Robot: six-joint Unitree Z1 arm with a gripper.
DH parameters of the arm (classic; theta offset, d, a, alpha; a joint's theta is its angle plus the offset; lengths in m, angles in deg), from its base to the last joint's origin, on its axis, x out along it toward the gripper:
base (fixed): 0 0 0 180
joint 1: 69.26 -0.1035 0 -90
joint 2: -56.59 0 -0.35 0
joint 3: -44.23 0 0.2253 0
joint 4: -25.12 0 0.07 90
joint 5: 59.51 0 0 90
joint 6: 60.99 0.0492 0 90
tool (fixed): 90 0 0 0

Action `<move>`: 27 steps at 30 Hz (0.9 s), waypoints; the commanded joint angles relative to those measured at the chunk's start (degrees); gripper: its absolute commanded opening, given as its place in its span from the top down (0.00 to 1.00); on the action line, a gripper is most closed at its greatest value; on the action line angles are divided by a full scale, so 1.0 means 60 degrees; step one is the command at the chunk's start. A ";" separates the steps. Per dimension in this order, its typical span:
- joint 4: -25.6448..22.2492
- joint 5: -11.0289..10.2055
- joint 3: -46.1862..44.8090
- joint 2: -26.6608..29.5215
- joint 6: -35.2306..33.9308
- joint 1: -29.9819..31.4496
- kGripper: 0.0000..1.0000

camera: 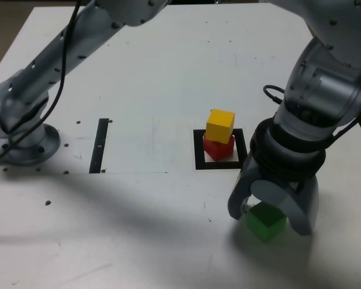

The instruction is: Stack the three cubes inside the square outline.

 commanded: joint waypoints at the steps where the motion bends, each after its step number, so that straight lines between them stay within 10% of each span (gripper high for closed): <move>1: -0.0007 -0.0035 0.0116 -0.0130 0.0026 -0.0007 0.11; 16: -0.0053 0.0003 0.0625 -0.0727 -0.0091 0.0005 0.58; 27: -0.0116 0.0096 0.0849 -0.0771 0.0011 0.0042 0.64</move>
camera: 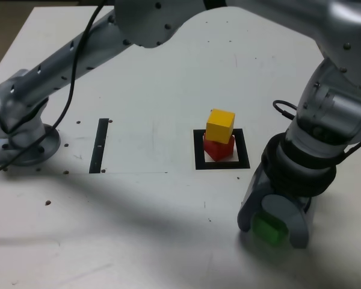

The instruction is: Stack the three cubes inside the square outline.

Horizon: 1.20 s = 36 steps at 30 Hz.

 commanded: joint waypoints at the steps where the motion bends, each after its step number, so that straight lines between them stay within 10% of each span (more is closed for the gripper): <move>1: -0.0083 -0.0021 0.0079 -0.0057 0.0025 0.0032 0.64; 20: -0.0597 -0.0108 -0.1002 0.1721 0.0990 -0.0195 0.67; 36: -0.0252 -0.1288 -0.4502 0.4590 0.1425 -0.1662 0.68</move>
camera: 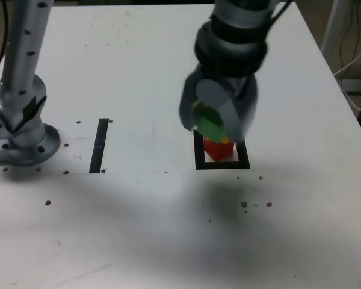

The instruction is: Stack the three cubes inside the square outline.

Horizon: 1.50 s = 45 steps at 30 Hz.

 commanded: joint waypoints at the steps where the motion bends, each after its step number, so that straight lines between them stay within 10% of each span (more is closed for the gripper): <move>1: -0.0013 -0.0108 -0.0260 0.0271 0.0107 -0.0265 0.68; 45: 0.1952 -0.0240 -0.1253 0.0544 0.0591 -0.0894 0.60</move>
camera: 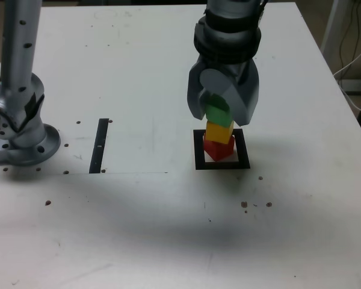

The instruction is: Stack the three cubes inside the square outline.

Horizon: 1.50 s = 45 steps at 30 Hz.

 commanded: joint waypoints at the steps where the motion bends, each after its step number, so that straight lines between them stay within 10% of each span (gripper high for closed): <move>1: -0.0018 -0.0036 -0.0035 0.0013 0.0013 -0.0005 0.59; 16: 0.0012 -0.0219 -0.0198 0.0028 -0.0097 -0.0005 0.02; 45: -0.0713 -0.0249 -0.0836 0.1677 -0.0058 -0.0040 0.01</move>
